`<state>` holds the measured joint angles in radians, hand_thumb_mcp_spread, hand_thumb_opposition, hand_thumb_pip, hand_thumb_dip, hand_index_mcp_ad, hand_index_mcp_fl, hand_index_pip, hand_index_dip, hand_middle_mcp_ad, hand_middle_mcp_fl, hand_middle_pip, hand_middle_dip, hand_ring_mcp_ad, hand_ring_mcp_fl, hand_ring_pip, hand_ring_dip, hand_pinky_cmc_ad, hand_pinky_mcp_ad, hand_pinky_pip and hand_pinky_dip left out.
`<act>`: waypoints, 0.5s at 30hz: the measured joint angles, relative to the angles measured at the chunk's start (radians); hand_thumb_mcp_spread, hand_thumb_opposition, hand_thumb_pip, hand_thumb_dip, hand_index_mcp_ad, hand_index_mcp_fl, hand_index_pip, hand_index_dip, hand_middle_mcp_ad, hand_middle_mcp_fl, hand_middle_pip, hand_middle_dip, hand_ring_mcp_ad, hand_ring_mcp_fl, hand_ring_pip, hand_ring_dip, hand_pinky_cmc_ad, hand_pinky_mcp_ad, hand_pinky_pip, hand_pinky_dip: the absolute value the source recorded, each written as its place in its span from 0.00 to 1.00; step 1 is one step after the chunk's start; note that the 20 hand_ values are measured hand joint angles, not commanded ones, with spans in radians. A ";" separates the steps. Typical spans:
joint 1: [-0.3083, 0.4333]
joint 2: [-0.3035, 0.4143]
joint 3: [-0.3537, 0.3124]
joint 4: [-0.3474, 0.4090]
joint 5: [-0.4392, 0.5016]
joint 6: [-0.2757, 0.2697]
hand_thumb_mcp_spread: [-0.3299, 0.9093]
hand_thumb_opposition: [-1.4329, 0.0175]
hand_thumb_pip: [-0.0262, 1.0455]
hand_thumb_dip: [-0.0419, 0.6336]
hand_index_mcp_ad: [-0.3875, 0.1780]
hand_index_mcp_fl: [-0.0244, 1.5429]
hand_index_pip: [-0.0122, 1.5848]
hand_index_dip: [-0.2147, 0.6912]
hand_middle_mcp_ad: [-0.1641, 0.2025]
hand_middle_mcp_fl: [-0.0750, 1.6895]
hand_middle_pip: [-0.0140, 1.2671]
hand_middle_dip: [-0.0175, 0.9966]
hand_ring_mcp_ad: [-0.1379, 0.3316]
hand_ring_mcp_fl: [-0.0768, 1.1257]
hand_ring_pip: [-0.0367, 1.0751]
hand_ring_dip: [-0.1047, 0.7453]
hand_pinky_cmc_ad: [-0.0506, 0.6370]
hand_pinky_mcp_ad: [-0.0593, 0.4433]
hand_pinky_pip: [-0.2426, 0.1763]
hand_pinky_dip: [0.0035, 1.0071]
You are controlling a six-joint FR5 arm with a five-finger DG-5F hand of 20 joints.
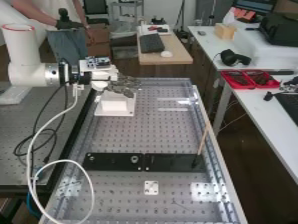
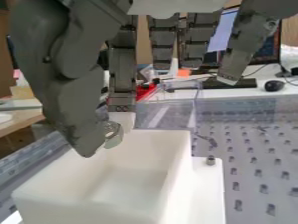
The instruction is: Grab the larger nut and place it in the white container
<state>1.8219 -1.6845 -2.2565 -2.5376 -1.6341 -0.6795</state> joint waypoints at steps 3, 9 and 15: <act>-0.002 -0.004 0.009 -0.016 0.010 -0.007 0.55 0.37 0.76 0.37 0.42 0.14 0.97 0.29 0.65 0.07 0.12 0.21 0.57 0.07 0.20 0.29 0.56 0.70 0.38 0.57; -0.012 -0.004 0.012 -0.024 0.018 0.001 0.56 0.38 0.79 0.37 0.36 0.06 0.95 0.15 0.65 0.05 0.12 0.21 0.58 0.07 0.23 0.28 0.56 0.71 0.39 0.66; -0.026 0.007 0.013 -0.029 0.023 0.010 0.54 0.38 0.79 0.37 0.36 0.04 0.90 0.06 0.65 0.05 0.12 0.21 0.58 0.07 0.23 0.27 0.56 0.70 0.38 0.71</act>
<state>1.7960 -1.6775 -2.2431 -2.5670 -1.6113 -0.6694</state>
